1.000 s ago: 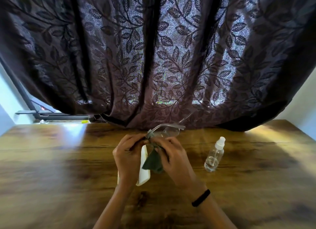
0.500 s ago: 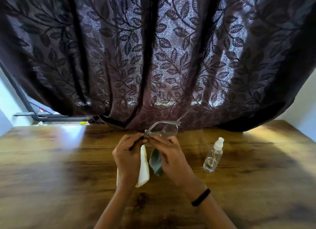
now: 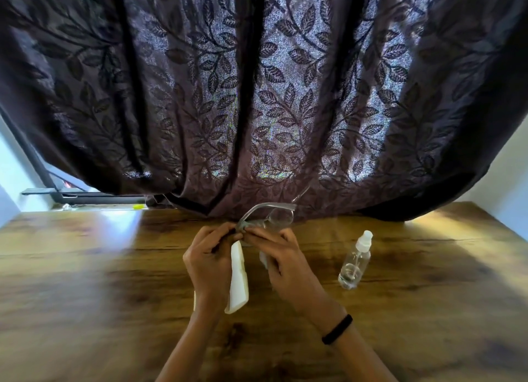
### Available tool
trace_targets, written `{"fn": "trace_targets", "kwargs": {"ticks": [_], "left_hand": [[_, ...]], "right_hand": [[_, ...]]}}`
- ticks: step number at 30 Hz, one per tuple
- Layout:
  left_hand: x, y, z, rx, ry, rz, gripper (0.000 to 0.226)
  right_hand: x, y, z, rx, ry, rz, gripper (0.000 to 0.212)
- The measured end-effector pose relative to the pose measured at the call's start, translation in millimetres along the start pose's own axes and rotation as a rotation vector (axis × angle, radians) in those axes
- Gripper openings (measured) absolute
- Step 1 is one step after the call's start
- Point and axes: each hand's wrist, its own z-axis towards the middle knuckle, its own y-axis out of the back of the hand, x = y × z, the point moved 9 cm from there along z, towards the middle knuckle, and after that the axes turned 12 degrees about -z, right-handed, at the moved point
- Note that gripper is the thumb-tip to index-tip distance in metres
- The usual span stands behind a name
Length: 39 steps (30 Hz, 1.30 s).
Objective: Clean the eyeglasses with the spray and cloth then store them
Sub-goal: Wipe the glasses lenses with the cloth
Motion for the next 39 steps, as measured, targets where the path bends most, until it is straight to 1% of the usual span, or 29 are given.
{"fn": "trace_targets", "kwargs": {"ticks": [2,3,4,6,9,12,16,18,22,24,26,28,29,31,32,33,34,35,37,39], "left_hand": [[0,0,0,0.001,-0.003,-0.004,0.041],[0,0,-1,0.007,-0.008,-0.003,0.042],[0,0,-1,0.014,-0.011,0.004,0.042],[0,0,-2,0.022,-0.016,0.036,0.044],[-1,1,-2,0.004,-0.020,0.033,0.045],[-3,2,-1,-0.014,-0.022,0.014,0.045],[-2,3,-1,-0.037,-0.004,0.017,0.046],[-3,3,-2,-0.045,0.003,0.017,0.046],[-8,1,-2,-0.049,-0.022,0.050,0.045],[-12,1,-3,-0.042,-0.056,0.083,0.041],[-17,-1,-2,-0.020,-0.091,0.110,0.032],[-19,-2,1,0.002,-0.102,0.118,0.026],[-18,-2,3,0.010,-0.096,0.115,0.026],[-16,-1,6,0.024,-0.080,0.119,0.026],[-15,0,6,0.027,-0.073,0.127,0.027],[-14,0,6,0.028,-0.068,0.137,0.027],[-13,0,6,0.027,-0.067,0.147,0.028],[-13,0,5,0.024,-0.067,0.155,0.028],[-12,-1,3,0.017,-0.061,0.154,0.029],[-13,-1,1,0.002,-0.053,0.133,0.030]], "right_hand": [[-1,-2,0,0.016,-0.013,0.082,0.058],[-2,-2,0,0.021,-0.010,0.081,0.058],[0,-2,1,0.026,0.003,0.042,0.059],[3,-5,2,0.033,0.029,-0.130,0.065],[-4,-5,2,0.005,-0.035,-0.321,0.075],[-5,-2,-1,-0.041,-0.037,-0.360,0.069],[0,-2,-8,-0.069,0.002,-0.261,0.056],[4,-1,-13,-0.104,0.008,-0.132,0.053],[1,-5,-15,-0.074,-0.124,0.323,0.049],[-4,-9,-15,-0.039,-0.200,0.577,0.049],[-14,-17,-17,-0.012,-0.306,0.884,0.047],[-25,-27,-20,0.029,-0.413,1.221,0.035],[-32,-30,-21,0.031,-0.453,1.348,0.032],[-51,-27,-22,-0.040,-0.506,1.456,0.032],[-62,-23,-22,-0.095,-0.523,1.446,0.031],[-73,-17,-21,-0.152,-0.524,1.386,0.030],[-81,-9,-20,-0.205,-0.510,1.277,0.029],[-88,1,-19,-0.253,-0.489,1.116,0.030],[-91,23,-17,-0.341,-0.413,0.703,0.035],[-82,34,-14,-0.369,-0.318,0.355,0.040]]}}
